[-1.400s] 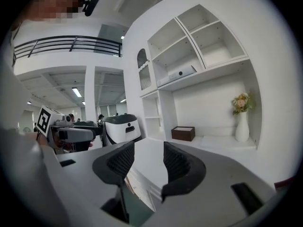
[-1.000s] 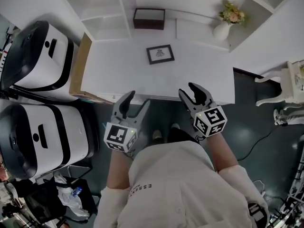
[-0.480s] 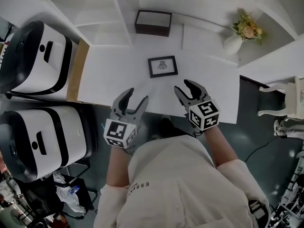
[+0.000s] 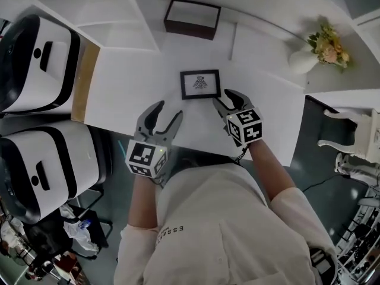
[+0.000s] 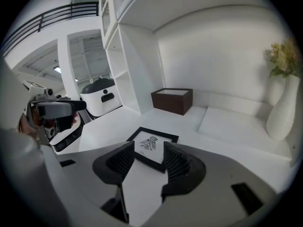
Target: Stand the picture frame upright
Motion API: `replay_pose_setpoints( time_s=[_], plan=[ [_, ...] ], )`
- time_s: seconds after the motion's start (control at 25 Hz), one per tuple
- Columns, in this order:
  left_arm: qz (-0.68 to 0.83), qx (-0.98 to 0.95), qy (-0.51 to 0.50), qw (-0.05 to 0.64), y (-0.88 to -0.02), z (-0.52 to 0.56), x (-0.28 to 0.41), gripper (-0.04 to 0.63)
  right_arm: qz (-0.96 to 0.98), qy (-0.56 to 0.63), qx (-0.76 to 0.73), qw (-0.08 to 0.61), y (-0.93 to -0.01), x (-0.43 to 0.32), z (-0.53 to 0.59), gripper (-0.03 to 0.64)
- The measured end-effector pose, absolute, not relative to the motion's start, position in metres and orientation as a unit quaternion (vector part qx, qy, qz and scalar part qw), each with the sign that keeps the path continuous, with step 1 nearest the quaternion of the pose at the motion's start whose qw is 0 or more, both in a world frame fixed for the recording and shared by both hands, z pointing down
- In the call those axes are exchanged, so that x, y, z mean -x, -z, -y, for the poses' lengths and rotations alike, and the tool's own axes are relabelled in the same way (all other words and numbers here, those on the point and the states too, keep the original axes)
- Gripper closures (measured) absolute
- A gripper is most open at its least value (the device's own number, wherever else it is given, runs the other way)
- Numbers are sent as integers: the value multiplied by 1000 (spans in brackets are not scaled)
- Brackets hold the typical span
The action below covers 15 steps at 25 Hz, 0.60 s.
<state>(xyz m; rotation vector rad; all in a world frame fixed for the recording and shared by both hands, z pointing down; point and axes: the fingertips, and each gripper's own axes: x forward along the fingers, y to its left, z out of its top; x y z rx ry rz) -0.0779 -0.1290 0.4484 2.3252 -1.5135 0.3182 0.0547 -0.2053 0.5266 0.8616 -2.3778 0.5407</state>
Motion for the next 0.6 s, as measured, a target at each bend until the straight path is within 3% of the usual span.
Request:
replay_pose_setpoints(
  time_s=[0.52,0.6],
  plan=[
    [555,-808,-134,148,-466,158,82,365,836,-242,-336,360,-602,-56,249,416],
    [553,-809,-134,146,-467,158,80,365,833,-248,-334,365,-608,-57,250,440]
  ],
)
